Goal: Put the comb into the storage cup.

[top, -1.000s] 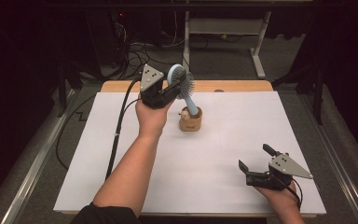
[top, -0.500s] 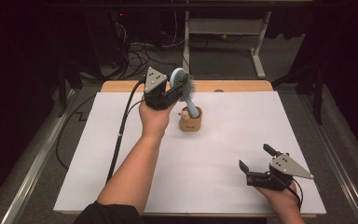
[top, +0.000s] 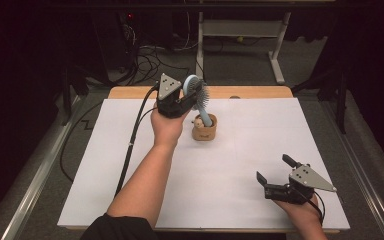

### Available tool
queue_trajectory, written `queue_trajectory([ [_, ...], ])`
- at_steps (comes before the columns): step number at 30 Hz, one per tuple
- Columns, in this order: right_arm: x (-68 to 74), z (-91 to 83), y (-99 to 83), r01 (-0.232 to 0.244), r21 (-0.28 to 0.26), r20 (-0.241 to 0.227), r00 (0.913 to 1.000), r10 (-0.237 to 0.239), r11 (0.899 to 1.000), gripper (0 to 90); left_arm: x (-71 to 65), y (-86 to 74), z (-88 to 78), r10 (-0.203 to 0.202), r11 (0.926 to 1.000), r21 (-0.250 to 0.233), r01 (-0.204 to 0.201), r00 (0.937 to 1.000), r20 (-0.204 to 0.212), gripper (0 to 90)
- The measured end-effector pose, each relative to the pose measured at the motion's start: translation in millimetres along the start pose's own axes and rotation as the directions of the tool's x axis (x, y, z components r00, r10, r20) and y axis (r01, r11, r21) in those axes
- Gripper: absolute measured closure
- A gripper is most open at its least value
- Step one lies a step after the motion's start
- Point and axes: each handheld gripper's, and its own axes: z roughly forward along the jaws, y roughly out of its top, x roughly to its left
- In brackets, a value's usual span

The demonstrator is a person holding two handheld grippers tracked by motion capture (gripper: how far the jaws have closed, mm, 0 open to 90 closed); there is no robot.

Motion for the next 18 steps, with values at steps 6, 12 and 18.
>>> queue_trajectory([
  [6, -0.1, 0.0, -0.1, 0.001, 0.002, 0.001, 1.0000, -0.001, 1.000, 0.0, 2.1, -5.0, 3.7, -0.009, 0.9999, 0.010, 0.009, 1.0000, 0.002, 57.3],
  [12, -0.2, -0.1, -0.1, -0.002, 0.001, 0.003, 1.0000, 0.002, 1.000, 0.0, 2.4, -8.7, 6.5, -0.013, 0.9997, 0.021, 0.013, 0.9999, 0.004, 57.3],
  [18, -0.3, -0.1, -0.2, -0.003, 0.000, 0.004, 1.0000, 0.003, 1.000, 0.0, 0.7, -10.9, 9.0, -0.016, 0.9996, 0.023, 0.015, 0.9998, 0.008, 57.3],
])
